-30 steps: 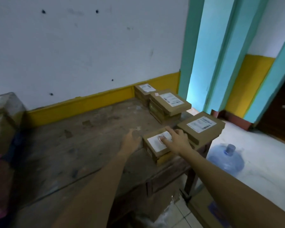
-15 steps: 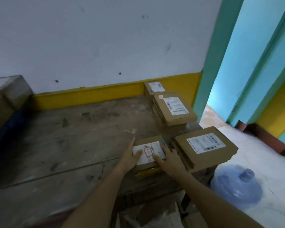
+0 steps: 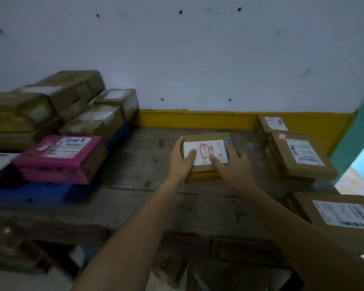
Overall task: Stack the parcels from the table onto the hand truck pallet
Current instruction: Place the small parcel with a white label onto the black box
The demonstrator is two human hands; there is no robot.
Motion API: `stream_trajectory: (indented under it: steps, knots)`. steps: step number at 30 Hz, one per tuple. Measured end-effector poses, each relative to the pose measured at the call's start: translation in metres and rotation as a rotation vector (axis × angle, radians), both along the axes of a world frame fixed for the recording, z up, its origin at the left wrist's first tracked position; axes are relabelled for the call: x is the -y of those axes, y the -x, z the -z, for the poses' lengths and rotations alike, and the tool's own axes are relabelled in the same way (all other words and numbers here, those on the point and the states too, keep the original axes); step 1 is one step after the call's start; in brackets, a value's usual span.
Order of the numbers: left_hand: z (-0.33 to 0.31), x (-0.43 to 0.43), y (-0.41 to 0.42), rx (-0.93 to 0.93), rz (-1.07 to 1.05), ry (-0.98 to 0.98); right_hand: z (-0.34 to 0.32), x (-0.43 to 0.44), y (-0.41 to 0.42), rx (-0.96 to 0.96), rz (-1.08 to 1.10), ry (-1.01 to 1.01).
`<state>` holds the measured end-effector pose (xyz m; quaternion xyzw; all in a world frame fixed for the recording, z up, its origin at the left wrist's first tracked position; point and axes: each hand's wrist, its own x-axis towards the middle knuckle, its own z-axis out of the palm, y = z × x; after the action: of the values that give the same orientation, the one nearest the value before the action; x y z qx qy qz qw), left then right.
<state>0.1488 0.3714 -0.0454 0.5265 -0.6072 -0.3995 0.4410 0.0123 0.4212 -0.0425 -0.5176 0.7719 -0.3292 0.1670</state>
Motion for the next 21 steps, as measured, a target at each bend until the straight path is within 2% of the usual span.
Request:
stream_trajectory:
  steps: [10,15,21]
  knots:
    - [-0.096,-0.011,-0.215,-0.006,-0.086,0.197,-0.081,0.007,-0.212,0.021,-0.122,0.183]
    - [-0.110,-0.018,-0.319,-0.023,-0.145,0.245,-0.096,0.007,-0.313,0.025,-0.192,0.232]
    - [-0.113,-0.010,-0.420,-0.017,-0.243,0.229,-0.100,0.021,-0.410,0.016,-0.301,0.197]
